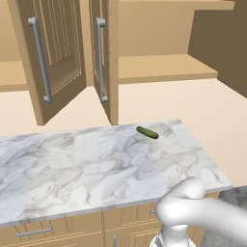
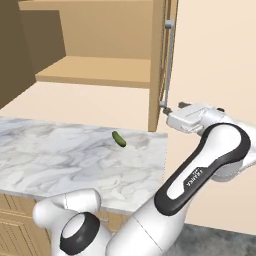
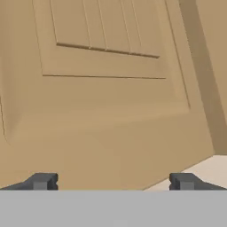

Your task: Close all open cabinet doors.

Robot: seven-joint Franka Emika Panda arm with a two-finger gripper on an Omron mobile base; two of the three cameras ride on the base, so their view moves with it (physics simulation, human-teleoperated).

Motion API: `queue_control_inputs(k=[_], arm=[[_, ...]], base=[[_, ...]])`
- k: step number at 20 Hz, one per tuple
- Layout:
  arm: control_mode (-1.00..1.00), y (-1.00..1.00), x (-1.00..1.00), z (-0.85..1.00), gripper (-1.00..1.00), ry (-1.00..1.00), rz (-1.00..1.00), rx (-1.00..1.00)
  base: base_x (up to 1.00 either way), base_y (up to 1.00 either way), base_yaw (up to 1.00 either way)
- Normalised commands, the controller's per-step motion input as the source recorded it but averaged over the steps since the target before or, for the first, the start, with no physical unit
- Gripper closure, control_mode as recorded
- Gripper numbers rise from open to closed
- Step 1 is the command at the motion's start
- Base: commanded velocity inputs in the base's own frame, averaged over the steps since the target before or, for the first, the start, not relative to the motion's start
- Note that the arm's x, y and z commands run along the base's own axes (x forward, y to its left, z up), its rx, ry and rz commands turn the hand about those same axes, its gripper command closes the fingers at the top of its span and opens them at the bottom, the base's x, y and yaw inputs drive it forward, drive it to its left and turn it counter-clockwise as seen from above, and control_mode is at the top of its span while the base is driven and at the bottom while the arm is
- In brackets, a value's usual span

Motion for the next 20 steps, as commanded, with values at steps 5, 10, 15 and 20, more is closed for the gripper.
queue_control_inputs(k=[5, 10, 15, 20], arm=[[-1.0, 0.87, 0.0, 0.14, -1.0, -0.02, 0.04, 0.0], [-1.0, 0.99, 0.01, 0.03, -1.0, 0.0, 0.0, 0.0], [-1.0, 1.0, 0.15, 0.13, -1.0, 0.0, 0.0, 0.0], [-1.0, 0.9, 0.45, 0.37, -1.0, 0.0, 0.0, 0.0]], base=[[0.0, 0.0, 0.0], [0.0, 0.0, 0.0], [0.0, 0.0, 0.0], [0.0, 0.0, 0.0]])
